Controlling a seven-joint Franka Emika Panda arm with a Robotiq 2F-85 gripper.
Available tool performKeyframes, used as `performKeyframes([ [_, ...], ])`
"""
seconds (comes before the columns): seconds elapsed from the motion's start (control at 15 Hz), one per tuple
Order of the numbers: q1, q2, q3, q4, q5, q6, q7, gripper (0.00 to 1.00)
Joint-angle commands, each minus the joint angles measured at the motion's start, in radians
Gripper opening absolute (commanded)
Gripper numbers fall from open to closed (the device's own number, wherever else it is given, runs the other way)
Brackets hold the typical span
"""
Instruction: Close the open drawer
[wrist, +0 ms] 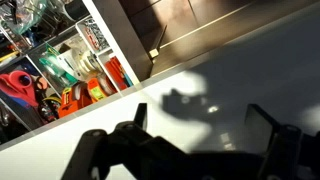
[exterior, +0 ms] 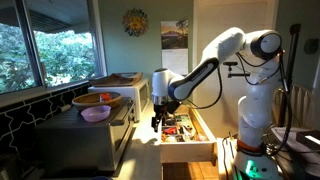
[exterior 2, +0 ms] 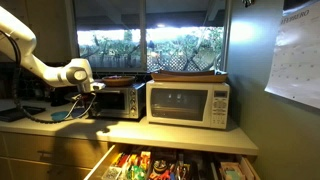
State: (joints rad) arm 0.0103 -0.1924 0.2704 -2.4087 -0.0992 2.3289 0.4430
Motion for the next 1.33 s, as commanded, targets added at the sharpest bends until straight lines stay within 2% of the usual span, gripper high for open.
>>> performKeyframes([
  [0.0, 0.029, 0.001, -0.029, 0.001, -0.007, -0.003, 0.004, 1.0],
  [0.67, 0.029, 0.001, -0.029, 0.001, -0.007, -0.003, 0.004, 1.0],
  [0.93, -0.013, -0.02, -0.114, -0.019, 0.017, 0.011, -0.018, 1.0],
  [1.27, -0.088, -0.052, -0.266, -0.057, 0.054, 0.026, -0.077, 1.0],
])
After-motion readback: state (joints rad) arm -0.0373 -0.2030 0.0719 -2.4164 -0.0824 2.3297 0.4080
